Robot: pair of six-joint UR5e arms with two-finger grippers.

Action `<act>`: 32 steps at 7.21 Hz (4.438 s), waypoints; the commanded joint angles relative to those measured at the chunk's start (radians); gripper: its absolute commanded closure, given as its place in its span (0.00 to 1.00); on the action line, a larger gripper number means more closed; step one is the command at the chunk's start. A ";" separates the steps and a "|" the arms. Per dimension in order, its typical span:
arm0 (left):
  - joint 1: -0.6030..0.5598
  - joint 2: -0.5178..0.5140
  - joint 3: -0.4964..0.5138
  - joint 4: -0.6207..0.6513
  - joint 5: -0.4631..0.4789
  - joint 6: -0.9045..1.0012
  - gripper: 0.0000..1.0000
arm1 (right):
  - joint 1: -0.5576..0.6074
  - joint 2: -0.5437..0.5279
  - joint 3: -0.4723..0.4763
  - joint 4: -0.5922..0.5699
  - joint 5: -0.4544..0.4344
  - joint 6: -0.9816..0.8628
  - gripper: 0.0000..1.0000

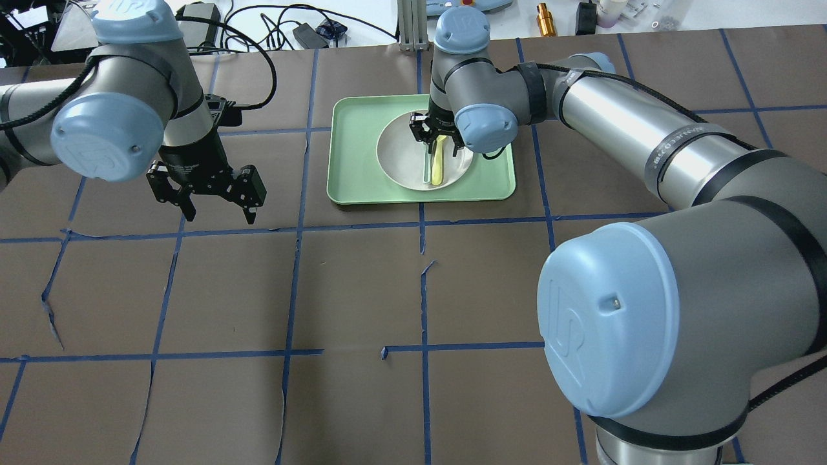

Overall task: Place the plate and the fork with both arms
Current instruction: 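Lower the right gripper and grasp the yellow fork on the plate, then lift the yellow fork with the right gripper and move it beside the plate, then lower the fork onto the tray beside the plate and open the right gripper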

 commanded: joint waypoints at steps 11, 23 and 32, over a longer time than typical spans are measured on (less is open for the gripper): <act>0.005 0.001 0.001 0.015 0.006 0.009 0.00 | -0.002 -0.007 0.007 0.042 0.001 -0.078 1.00; 0.025 0.006 0.001 0.015 0.002 0.000 0.00 | -0.159 -0.107 0.105 0.090 0.076 -0.314 1.00; 0.008 0.021 0.013 0.015 -0.005 -0.009 0.00 | -0.167 -0.215 0.110 0.213 0.056 -0.399 0.00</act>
